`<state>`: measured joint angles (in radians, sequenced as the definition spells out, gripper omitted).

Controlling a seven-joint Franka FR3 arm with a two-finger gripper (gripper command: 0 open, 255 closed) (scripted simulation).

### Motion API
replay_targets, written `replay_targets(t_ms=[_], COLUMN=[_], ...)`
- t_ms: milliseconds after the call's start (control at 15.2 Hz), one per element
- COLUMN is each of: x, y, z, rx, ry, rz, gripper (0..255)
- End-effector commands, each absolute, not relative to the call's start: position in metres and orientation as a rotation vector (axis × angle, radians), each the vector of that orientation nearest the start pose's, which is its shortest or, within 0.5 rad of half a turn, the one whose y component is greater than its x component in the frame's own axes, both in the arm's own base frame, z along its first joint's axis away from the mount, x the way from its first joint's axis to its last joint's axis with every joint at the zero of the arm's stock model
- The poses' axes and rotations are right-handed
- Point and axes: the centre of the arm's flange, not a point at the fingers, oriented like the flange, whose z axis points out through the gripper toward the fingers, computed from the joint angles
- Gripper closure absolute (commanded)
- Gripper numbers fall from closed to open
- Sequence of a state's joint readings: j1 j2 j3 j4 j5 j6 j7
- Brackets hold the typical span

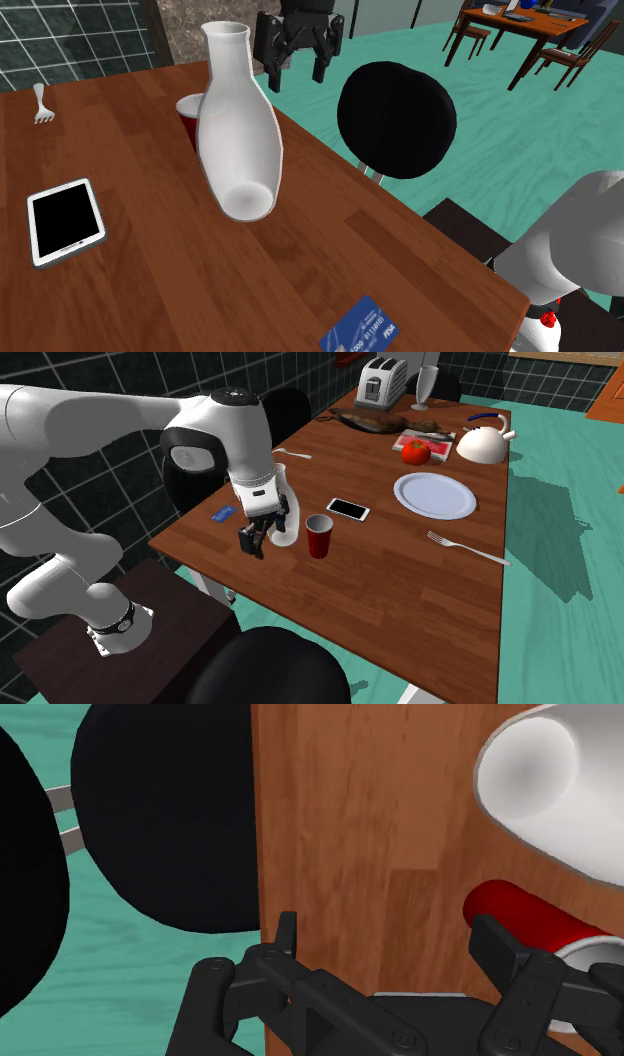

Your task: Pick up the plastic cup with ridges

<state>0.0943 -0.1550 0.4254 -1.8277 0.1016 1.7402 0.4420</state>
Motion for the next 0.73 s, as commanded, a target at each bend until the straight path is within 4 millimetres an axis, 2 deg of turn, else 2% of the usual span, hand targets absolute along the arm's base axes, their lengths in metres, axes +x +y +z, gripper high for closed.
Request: replay_targets(t_ms=[0,462,660], x=[0.45,0.491,0.493], y=[0.305,0.385,0.389], z=[0.588,0.579,0.568], rx=[-3.074,-3.047,-3.046], ry=[-0.072,-0.014,-0.011], rz=[-0.031,0.025,0.027], gripper=[0,0,0])
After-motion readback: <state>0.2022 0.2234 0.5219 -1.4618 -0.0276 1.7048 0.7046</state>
